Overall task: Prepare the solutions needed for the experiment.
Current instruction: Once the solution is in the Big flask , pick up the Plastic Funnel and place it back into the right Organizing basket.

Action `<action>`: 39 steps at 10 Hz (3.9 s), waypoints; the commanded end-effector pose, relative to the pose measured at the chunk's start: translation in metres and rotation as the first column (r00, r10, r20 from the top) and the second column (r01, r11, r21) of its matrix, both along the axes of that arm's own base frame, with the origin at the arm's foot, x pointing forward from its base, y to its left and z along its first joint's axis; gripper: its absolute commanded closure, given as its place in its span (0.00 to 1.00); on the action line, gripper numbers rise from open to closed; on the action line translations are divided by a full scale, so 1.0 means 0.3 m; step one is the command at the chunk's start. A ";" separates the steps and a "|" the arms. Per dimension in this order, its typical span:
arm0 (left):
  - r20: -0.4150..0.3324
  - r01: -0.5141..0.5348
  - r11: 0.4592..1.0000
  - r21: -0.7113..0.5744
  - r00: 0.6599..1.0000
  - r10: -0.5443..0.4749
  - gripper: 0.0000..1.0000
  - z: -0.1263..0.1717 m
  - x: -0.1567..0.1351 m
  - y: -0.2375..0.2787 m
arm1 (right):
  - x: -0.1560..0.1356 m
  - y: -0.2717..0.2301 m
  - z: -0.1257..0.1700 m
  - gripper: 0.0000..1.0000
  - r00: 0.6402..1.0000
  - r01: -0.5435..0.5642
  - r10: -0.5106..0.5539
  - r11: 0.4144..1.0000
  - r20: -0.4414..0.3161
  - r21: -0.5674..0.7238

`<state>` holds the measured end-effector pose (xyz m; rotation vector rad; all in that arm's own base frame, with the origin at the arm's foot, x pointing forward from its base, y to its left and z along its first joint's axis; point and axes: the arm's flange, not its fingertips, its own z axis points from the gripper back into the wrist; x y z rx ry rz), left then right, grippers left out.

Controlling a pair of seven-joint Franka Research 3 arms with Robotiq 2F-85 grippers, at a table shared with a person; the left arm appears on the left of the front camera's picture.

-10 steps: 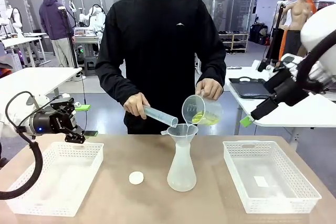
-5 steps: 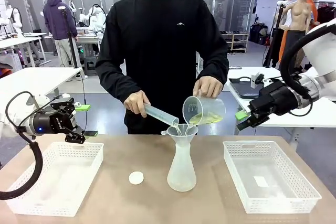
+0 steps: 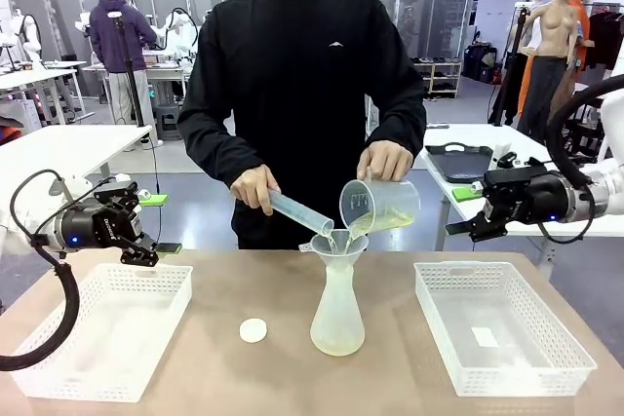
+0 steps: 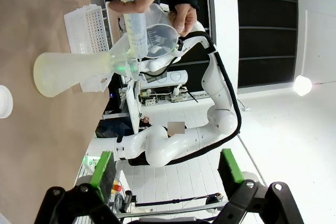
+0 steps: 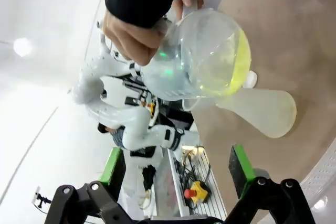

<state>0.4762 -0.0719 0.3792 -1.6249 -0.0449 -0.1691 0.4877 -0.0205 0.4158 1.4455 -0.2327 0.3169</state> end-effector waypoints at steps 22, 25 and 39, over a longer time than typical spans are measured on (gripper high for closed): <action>-0.005 -0.004 1.000 -0.007 1.000 0.004 0.00 0.007 -0.003 -0.002 | -0.023 -0.076 -0.050 0.00 0.972 0.171 -0.173 0.985 -0.159 -0.028; -0.005 -0.004 1.000 -0.007 1.000 0.004 0.00 0.007 -0.003 -0.002 | -0.023 -0.076 -0.050 0.00 0.972 0.171 -0.173 0.985 -0.159 -0.028; -0.005 -0.004 1.000 -0.007 1.000 0.004 0.00 0.007 -0.003 -0.002 | -0.023 -0.076 -0.050 0.00 0.972 0.171 -0.173 0.985 -0.159 -0.028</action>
